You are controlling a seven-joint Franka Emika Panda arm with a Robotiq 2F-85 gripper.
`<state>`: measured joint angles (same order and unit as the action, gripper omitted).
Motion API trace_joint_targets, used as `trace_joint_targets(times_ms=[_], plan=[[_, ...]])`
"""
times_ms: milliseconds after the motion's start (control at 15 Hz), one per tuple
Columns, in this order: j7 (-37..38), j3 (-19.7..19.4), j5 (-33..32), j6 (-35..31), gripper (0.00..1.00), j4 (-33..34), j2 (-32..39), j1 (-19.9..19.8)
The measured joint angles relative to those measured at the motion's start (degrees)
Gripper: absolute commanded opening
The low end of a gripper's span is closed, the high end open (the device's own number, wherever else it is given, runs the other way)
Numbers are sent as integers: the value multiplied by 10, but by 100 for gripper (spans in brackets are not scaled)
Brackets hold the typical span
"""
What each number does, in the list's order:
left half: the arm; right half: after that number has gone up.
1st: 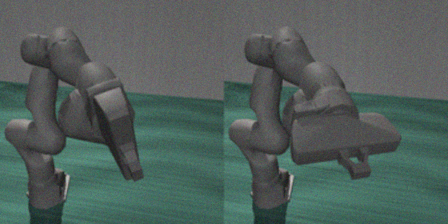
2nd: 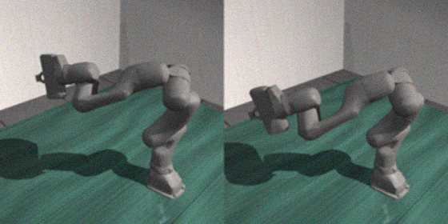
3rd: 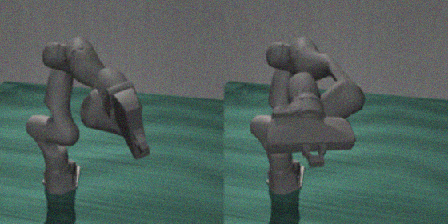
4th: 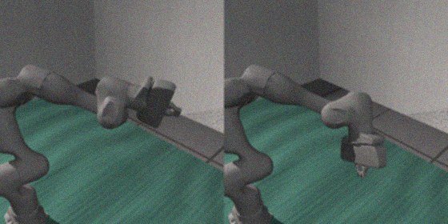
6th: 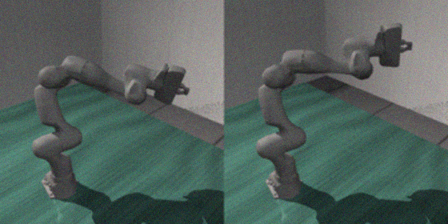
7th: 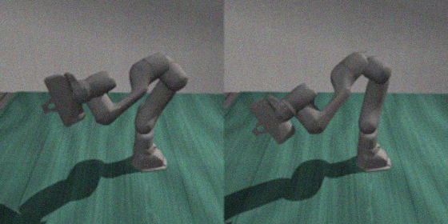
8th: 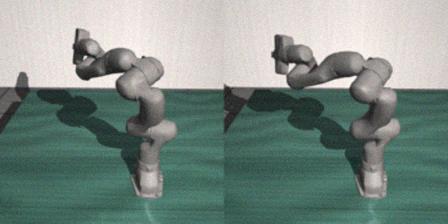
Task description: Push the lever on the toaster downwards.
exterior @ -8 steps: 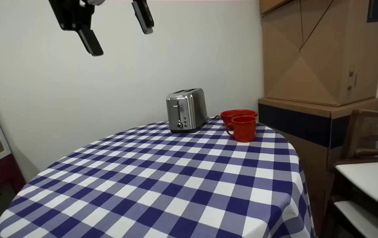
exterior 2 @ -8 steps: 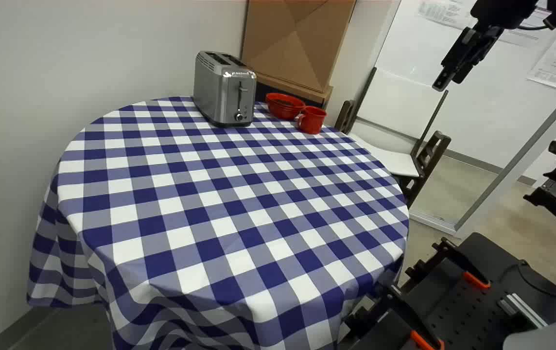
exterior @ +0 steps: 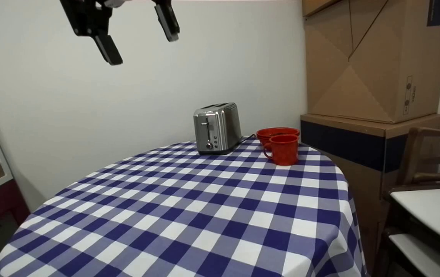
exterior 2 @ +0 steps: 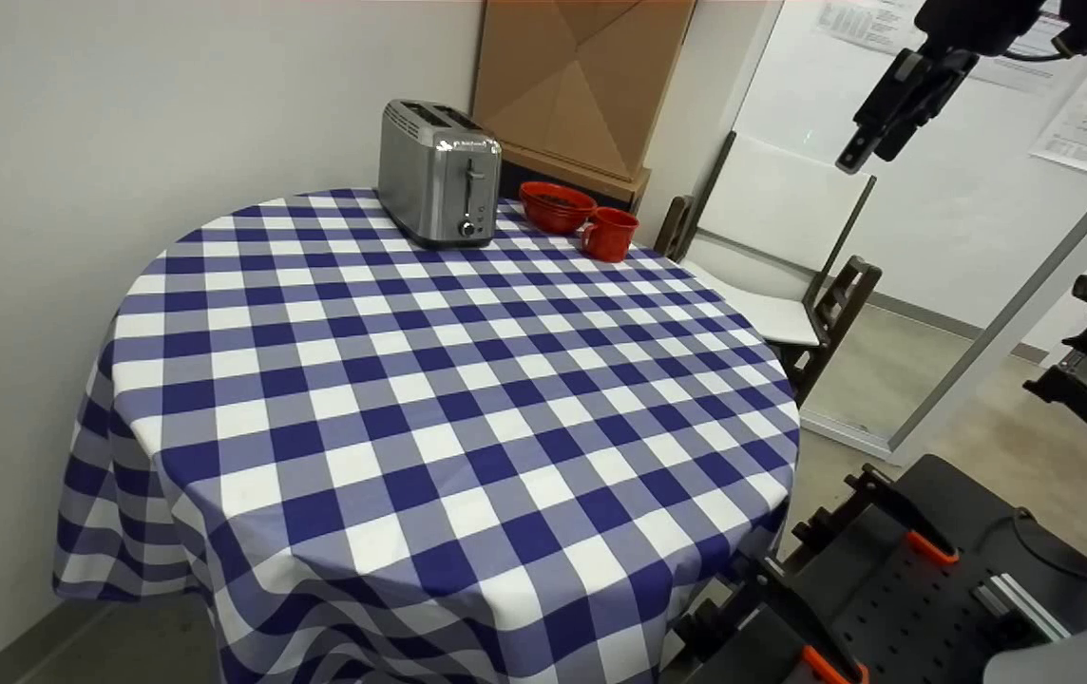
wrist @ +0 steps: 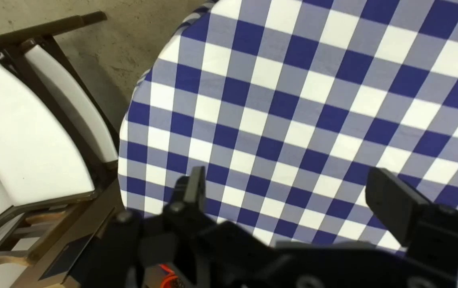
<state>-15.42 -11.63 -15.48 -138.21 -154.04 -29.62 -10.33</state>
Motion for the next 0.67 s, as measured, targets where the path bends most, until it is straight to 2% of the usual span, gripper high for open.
trace_joint_targets(times_ms=[333, 533, 667], plan=[[19, 0, 73, -186, 100, 6, 81, 31], [20, 0, 157, -264, 100, 43, 162, 75], [18, -1, 220, -294, 100, 90, 222, 112]])
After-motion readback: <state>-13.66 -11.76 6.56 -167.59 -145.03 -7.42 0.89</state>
